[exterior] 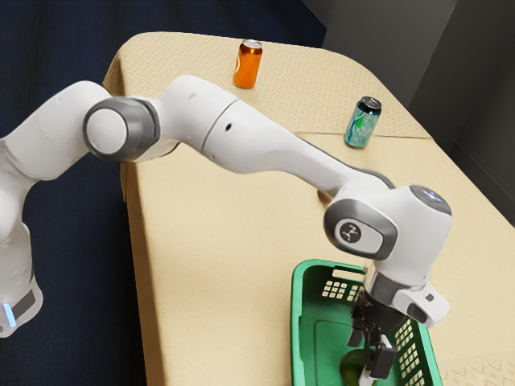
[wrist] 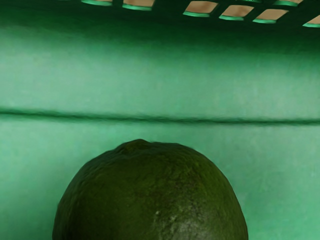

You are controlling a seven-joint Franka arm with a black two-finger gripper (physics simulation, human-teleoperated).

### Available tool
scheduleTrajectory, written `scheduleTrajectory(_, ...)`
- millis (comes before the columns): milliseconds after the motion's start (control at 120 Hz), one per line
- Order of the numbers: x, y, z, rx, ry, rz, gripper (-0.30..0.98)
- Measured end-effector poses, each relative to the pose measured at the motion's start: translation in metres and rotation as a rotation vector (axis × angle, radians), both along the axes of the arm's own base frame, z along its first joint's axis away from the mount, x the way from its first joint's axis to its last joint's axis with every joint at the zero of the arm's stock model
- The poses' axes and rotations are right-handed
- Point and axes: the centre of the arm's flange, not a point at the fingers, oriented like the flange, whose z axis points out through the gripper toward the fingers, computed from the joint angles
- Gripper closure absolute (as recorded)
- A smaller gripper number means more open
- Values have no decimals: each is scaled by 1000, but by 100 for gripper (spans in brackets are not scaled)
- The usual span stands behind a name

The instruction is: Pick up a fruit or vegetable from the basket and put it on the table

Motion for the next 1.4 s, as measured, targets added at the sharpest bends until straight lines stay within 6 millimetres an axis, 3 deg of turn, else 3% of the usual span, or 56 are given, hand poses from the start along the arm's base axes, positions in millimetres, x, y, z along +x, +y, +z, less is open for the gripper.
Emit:
scheduleTrajectory(483,11,0,-22,-4,-18,37,0)
scheduleTrajectory(967,11,-1,-27,-4,-11,53,0)
scheduleTrajectory(1058,11,0,-29,-2,-9,56,4)
scheduleTrajectory(1158,11,-1,-29,5,-13,57,19)
scheduleTrajectory(1300,7,-3,-17,42,-48,56,28)
scheduleTrajectory(1350,2,-1,2,63,-70,60,29)
scheduleTrajectory(1400,-5,4,33,88,-104,68,29)
